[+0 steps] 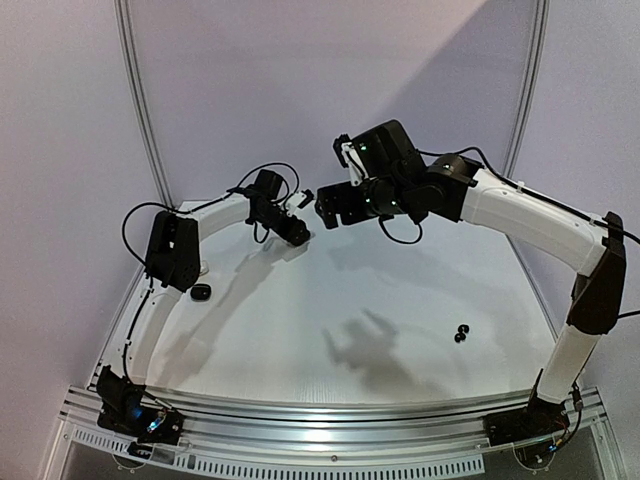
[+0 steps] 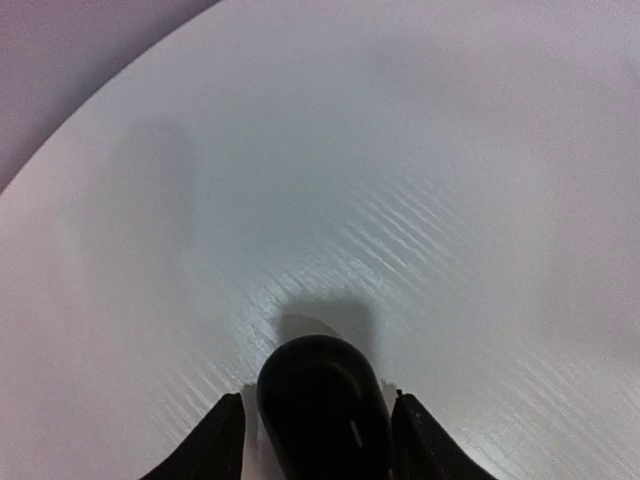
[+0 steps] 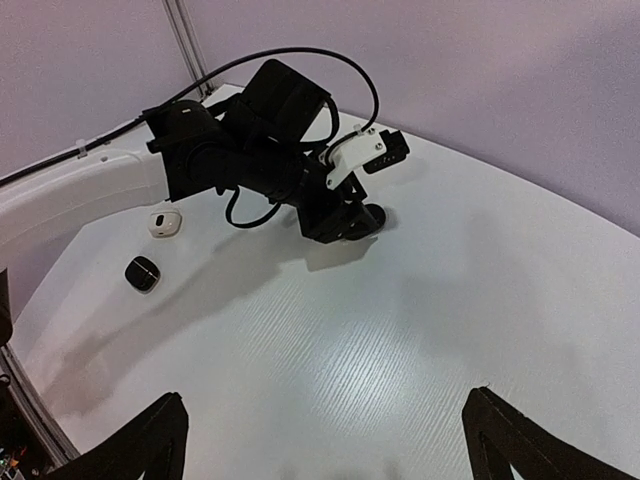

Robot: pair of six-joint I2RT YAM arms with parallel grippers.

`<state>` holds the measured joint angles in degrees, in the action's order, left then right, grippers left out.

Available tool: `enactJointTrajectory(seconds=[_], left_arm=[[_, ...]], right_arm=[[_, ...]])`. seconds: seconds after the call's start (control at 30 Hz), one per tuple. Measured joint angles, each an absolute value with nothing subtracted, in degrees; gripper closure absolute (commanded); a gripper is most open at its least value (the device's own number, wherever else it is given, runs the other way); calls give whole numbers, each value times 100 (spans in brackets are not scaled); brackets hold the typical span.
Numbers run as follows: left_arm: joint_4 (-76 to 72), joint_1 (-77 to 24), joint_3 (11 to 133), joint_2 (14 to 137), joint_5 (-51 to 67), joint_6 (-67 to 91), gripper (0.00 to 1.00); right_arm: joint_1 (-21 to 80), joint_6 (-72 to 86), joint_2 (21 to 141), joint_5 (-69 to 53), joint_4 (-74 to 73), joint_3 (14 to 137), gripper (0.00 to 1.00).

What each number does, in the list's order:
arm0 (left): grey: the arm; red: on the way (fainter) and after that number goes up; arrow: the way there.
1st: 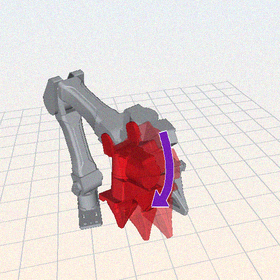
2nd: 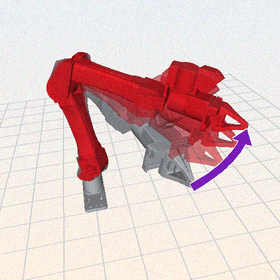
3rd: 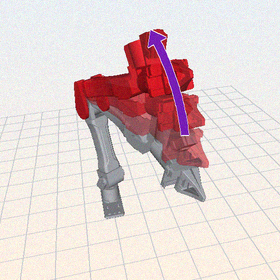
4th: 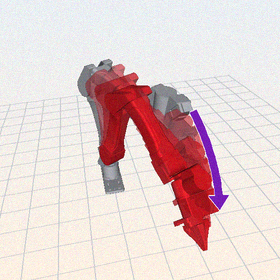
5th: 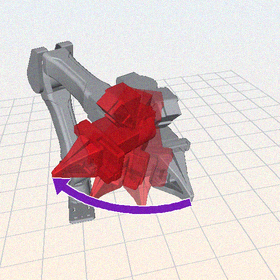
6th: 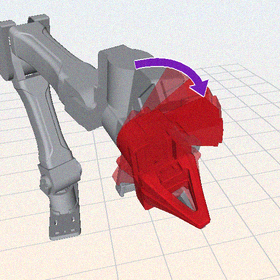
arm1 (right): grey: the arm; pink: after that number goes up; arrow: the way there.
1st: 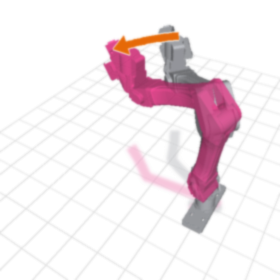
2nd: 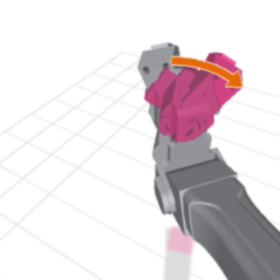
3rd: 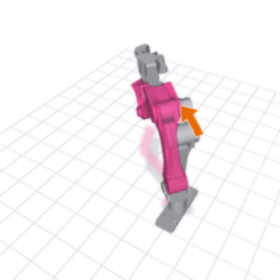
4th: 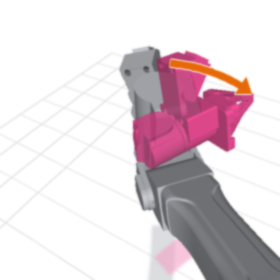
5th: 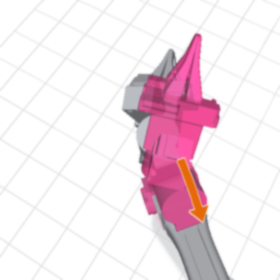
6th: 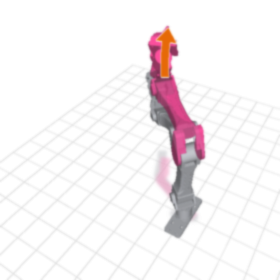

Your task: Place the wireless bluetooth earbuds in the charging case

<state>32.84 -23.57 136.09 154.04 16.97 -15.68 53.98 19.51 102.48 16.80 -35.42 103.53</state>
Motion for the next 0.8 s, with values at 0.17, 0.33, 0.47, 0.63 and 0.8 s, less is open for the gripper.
enactJointTrajectory(seconds=[0.17,0.33,0.47,0.63,0.8], left_arm=[[3197,-2351,13546,15373,1601,-1656,56],[3234,-2351,13218,15205,2040,-1837,57],[3343,-2351,13229,15205,2250,-1981,58],[3404,-2357,13240,15205,2211,-2268,48],[3820,-2397,13238,15207,1964,-2659,41]], right_arm=[[5398,1970,10206,1684,-3555,10265,2],[5398,1962,10175,1682,-3540,10254,2],[5398,1931,10173,1682,-3529,10254,2],[5398,1927,10173,1684,-3535,10254,2],[5398,1925,10173,1684,-3535,10254,2]])
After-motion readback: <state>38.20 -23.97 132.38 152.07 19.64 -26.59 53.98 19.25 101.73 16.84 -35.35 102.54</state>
